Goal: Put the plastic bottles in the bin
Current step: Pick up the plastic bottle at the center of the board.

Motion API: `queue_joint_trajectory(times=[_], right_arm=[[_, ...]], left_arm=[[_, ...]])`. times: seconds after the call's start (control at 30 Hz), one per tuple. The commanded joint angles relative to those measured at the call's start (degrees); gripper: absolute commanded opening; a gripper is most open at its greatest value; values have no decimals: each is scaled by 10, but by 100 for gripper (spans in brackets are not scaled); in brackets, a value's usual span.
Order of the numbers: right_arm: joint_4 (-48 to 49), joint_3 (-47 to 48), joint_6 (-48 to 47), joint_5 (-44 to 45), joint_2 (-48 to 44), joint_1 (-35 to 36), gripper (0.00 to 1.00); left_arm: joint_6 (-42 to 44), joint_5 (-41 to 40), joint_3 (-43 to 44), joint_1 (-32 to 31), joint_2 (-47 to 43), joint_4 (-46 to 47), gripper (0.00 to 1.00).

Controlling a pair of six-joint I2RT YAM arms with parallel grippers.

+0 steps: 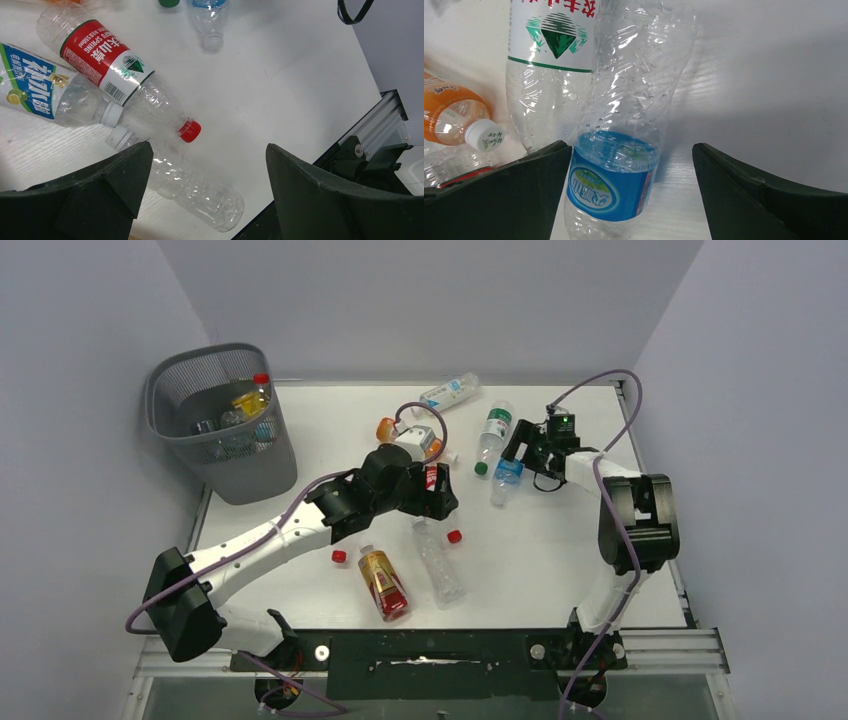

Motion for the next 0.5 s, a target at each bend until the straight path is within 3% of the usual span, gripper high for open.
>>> queue_joint_trajectory(times=[0.0,0.2,0.47], right_arm=[[11,43,3,-7,17,-4,96],[7,72,3,-23,55,-4,94],[24,18,-3,-24,27,-4,66]], left_arm=[[2,-4,23,-6,-10,24,84],[4,-3,32,-7,-3,23,84],[0,22,30,-11,12,42,84]])
